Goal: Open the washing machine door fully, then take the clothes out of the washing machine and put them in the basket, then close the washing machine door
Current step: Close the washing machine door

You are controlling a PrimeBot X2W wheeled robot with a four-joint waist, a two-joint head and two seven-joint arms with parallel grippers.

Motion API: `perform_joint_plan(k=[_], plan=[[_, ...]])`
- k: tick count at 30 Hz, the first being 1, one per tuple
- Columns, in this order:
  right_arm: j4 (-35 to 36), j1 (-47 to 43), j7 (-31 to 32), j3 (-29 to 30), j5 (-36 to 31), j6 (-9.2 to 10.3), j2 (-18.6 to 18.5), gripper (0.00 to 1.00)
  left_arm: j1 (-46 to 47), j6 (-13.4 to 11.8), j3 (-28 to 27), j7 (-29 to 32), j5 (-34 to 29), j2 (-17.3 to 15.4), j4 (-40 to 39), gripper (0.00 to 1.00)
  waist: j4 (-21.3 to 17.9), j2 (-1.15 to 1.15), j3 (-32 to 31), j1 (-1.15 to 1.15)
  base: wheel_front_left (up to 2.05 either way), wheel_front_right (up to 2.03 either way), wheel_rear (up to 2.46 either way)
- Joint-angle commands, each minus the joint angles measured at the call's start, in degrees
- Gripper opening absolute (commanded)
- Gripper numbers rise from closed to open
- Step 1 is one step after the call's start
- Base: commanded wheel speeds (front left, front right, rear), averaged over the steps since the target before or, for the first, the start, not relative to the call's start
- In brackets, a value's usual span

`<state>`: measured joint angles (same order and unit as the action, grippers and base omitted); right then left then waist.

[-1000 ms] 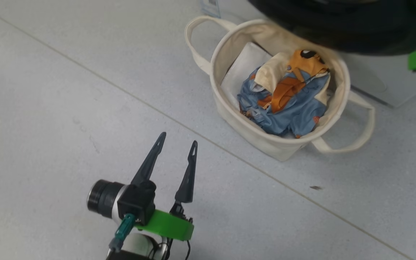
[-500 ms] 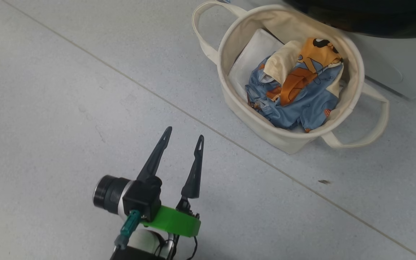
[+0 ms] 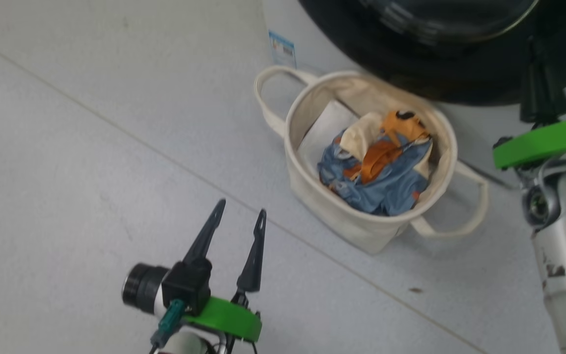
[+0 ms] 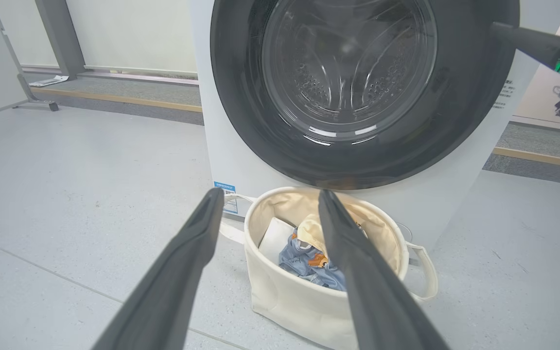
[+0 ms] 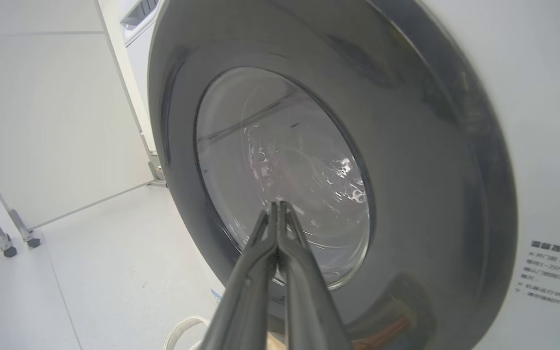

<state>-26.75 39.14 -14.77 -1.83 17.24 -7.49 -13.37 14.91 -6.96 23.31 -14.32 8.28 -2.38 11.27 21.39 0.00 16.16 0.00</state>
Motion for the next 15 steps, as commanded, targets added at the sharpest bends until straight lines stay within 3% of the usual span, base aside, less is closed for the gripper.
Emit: perform_joint_plan(k=[1,15], plan=[[2.92,0.12,-0.23,-1.37,0.12,0.00,0.69,0.00,-0.50,0.37,-2.24,-0.68,0.07,-0.50,-1.17,1.00,-0.95,0.00,-4.01,0.00,0.00,0.00,0.00],[13.49,-17.36,-0.23,-0.49,-3.37,0.00,6.95,0.00,-5.72,4.33,-7.94,-0.68,-2.72,-1.94,0.06,1.00,-4.17,0.00,-13.58,0.00,0.00,0.00,0.00]])
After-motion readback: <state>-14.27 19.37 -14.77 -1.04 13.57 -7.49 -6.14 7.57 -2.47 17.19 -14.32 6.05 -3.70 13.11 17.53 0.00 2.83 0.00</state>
